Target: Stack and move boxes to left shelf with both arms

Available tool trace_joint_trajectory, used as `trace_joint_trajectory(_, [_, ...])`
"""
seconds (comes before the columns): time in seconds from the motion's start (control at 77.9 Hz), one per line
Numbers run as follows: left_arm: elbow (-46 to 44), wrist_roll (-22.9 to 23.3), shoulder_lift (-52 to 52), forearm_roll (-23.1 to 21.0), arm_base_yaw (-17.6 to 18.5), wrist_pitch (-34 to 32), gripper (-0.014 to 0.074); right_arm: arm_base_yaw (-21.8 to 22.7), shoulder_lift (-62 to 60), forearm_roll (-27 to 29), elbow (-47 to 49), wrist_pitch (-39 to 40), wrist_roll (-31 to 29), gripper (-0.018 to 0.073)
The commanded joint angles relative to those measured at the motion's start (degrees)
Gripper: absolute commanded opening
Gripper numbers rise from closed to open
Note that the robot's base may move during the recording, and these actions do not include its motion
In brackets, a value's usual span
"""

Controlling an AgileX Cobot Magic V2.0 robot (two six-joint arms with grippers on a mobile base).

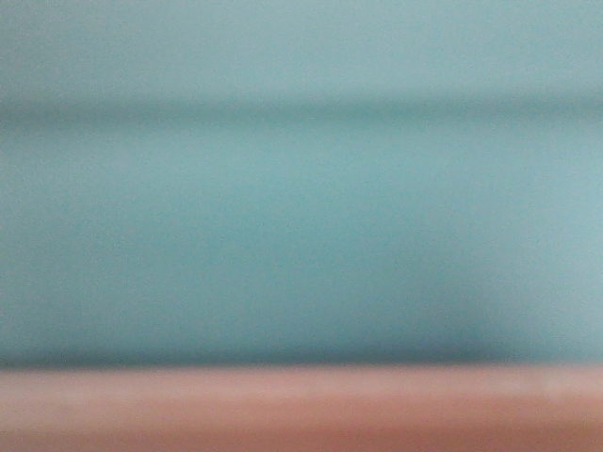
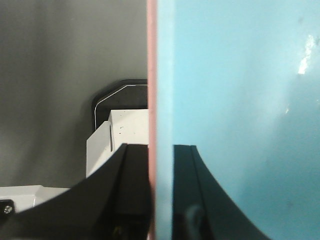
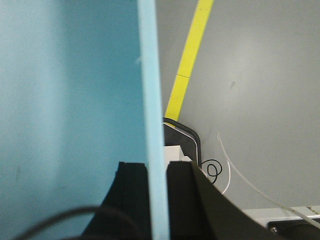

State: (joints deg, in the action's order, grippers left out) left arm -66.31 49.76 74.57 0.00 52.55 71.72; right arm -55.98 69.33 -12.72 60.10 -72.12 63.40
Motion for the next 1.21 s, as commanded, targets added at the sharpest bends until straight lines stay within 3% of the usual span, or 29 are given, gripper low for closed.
trace_joint_trajectory(0.0, [-1.95,0.54,-1.67,-1.7,0.63,3.71,0.0007,0.1,-1.96,-2.92,1.8,-1.28,0.01,0.0057])
trace_joint_trajectory(1.194, [-1.95,0.54,-1.67,-1.7,0.63,3.71,0.0007,0.1,-1.96,-2.92,1.8,-1.28,0.01,0.0057])
